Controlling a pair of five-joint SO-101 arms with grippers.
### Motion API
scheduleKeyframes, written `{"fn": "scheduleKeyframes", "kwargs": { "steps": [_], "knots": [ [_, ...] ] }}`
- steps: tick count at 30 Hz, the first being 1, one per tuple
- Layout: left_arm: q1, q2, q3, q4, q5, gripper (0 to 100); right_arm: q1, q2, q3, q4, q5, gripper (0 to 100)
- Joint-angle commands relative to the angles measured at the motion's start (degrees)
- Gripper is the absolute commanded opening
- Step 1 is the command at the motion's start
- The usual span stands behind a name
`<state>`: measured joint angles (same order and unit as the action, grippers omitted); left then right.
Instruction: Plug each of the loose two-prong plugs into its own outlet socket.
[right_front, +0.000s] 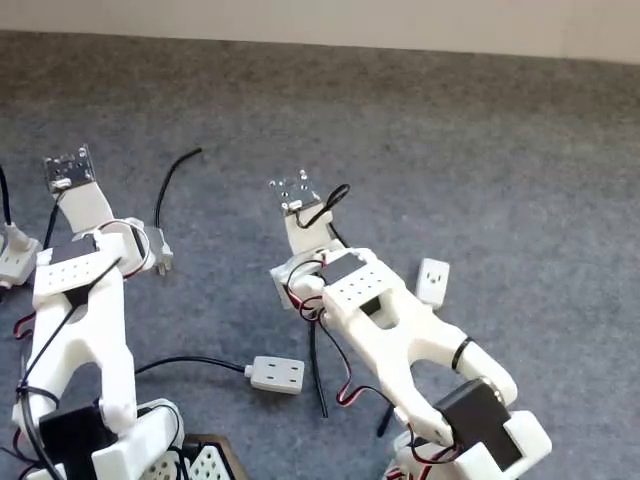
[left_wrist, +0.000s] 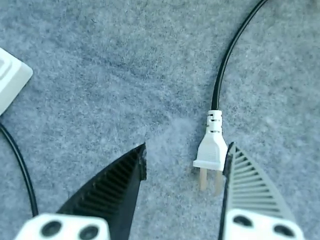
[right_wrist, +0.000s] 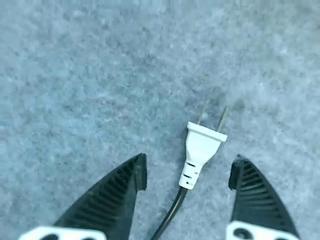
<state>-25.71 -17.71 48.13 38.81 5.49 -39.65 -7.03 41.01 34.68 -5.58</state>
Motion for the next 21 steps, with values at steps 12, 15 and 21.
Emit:
{"fn": "scheduleKeyframes", "kwargs": {
  "steps": [12, 15, 21],
  "knots": [
    [-0.48, -0.22, -0.22, -0.53, 0.53, 26, 2.07, -0.31, 6.73, -4.7, -0.18, 1.5],
    [-0.48, -0.22, -0.22, -0.53, 0.53, 26, 2.42, -0.4, 6.73, -4.62, -0.18, 1.5],
    [-0.48, -0.22, -0.31, -0.7, 0.44, 26, 15.78, -0.57, 1.98, 3.3, 3.34, 1.5]
  ]
}}
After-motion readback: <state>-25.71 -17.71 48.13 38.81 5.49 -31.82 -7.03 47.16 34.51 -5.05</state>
